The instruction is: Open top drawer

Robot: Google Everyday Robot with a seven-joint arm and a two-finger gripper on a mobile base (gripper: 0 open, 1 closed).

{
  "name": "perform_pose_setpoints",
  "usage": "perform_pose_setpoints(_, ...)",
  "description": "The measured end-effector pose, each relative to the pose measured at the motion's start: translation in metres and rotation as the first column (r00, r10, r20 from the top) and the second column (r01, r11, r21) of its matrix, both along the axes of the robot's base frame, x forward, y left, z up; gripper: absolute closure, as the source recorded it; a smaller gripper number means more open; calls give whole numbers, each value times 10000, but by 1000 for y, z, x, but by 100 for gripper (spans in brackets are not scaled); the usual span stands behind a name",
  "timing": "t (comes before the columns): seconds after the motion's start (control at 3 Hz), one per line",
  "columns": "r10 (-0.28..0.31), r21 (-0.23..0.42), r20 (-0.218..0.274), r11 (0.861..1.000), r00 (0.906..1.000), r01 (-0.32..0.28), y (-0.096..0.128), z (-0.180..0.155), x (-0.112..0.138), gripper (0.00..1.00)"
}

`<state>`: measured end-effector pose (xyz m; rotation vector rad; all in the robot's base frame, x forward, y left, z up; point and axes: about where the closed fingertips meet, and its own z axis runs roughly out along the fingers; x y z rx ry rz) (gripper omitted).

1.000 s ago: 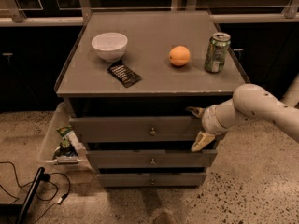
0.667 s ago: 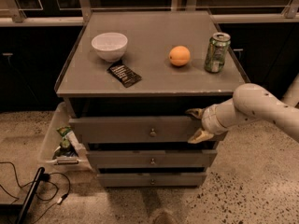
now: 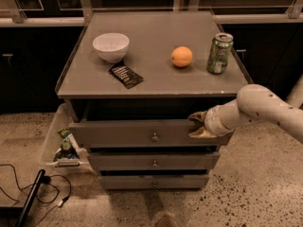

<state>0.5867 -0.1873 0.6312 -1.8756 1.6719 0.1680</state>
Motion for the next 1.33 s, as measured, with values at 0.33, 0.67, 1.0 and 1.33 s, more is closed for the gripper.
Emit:
perform_pose_setpoints(0.33,1,0,0,10000,10000,-1,0,0,0,100)
perform_pose_setpoints(0.67,1,0,-1,10000,10000,-1,0,0,0,81)
perform_pose_setpoints(1.0,1,1,-1,10000,10000,-1,0,0,0,58)
perform_pose_setpoints(1.33,1,1,-1,10000,10000,-1,0,7,0,35)
